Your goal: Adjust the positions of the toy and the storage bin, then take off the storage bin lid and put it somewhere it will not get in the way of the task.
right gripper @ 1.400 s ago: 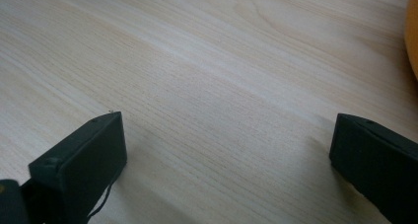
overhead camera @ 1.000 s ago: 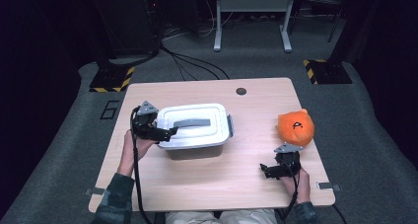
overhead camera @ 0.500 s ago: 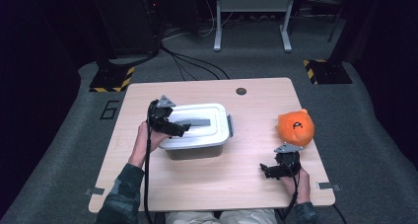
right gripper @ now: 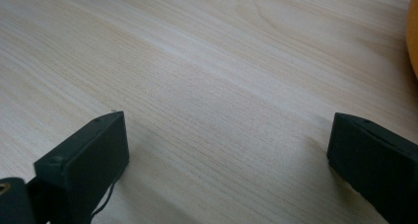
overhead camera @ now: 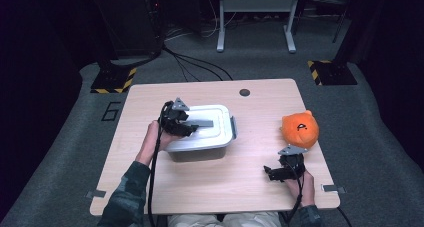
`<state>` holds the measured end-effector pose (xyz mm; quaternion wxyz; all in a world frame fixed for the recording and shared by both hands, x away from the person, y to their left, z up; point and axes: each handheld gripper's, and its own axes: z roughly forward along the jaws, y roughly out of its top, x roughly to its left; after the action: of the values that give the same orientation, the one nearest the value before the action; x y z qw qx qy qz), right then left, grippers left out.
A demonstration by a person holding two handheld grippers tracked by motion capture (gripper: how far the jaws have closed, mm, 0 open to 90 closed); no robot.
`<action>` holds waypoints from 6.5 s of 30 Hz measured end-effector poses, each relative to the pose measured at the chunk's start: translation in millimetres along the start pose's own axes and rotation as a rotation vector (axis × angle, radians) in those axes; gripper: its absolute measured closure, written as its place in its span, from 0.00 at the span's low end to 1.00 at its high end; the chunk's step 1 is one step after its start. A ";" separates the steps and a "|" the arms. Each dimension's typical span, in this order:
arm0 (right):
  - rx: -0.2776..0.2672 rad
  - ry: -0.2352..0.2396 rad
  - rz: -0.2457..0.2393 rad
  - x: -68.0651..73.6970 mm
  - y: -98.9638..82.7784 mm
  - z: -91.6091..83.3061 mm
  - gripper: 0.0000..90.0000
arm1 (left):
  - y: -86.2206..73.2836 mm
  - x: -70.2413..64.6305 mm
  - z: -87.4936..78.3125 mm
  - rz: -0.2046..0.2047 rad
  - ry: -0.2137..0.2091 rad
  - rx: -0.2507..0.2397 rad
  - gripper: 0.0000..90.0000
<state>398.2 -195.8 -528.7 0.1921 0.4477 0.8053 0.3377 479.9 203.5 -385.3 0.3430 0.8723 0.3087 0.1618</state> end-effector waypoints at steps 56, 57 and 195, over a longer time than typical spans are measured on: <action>-0.001 -0.005 0.003 -0.2 0.0 0.0 0.02 | 34.0 -45.8 26.3 0.033 -0.074 0.005 0.74; 0.000 -0.005 0.002 -0.3 -0.1 0.0 0.02 | 34.6 -46.6 26.6 0.035 -0.073 0.006 0.74; -0.004 -0.008 0.002 -0.5 -0.1 0.0 0.03 | -41.2 53.1 -79.5 -0.187 0.215 -0.041 0.74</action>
<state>398.4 -196.3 -528.7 0.1960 0.4497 0.8033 0.3378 463.1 301.3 -353.7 0.3391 0.8102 0.4202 0.2281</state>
